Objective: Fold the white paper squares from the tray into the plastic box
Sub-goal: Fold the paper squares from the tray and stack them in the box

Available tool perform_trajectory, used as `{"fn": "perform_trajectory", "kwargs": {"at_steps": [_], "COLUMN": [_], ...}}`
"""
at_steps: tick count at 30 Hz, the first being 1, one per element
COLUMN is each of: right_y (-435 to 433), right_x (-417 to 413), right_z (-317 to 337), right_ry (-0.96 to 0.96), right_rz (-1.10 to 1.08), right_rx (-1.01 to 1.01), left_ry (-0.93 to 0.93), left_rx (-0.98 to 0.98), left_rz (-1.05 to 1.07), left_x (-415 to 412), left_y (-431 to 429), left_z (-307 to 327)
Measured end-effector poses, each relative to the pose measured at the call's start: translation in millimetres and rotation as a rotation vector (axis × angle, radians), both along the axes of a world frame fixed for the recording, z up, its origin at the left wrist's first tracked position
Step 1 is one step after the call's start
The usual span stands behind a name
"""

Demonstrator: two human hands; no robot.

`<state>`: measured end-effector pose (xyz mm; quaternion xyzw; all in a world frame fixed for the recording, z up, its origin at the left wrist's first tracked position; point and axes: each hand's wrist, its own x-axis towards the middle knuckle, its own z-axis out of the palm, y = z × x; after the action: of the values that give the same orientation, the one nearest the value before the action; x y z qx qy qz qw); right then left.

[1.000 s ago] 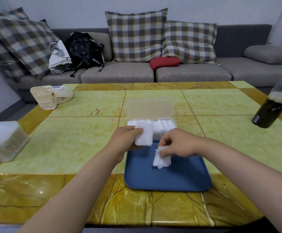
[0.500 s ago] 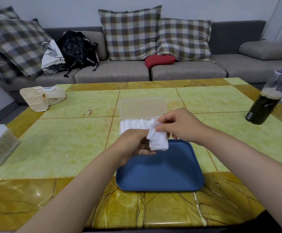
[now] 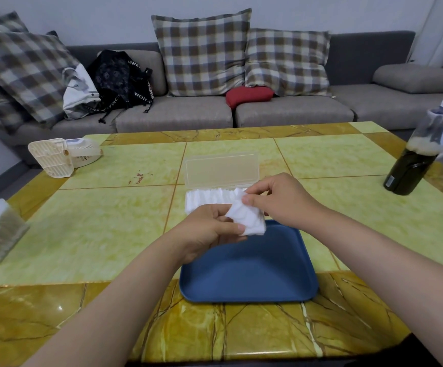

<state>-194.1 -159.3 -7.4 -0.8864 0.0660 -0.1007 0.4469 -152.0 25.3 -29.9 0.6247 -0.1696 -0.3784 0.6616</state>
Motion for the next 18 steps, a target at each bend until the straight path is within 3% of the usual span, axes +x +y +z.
{"fn": "perform_trajectory", "kwargs": {"at_steps": [7, 13, 18], "right_y": [1, 5, -1], "right_x": [0, -2, 1], "right_z": [-2, -1, 12], "right_ry": [-0.028, -0.081, -0.202], "right_rz": [-0.018, -0.114, -0.220], "right_rx": [0.044, 0.265, 0.279], "left_ry": [0.044, 0.012, -0.007], "left_rx": [-0.089, -0.050, -0.009], "left_rz": [-0.019, 0.027, 0.031], "left_x": [1, 2, 5], "left_y": [2, 3, 5], "left_z": [5, 5, 4]}}
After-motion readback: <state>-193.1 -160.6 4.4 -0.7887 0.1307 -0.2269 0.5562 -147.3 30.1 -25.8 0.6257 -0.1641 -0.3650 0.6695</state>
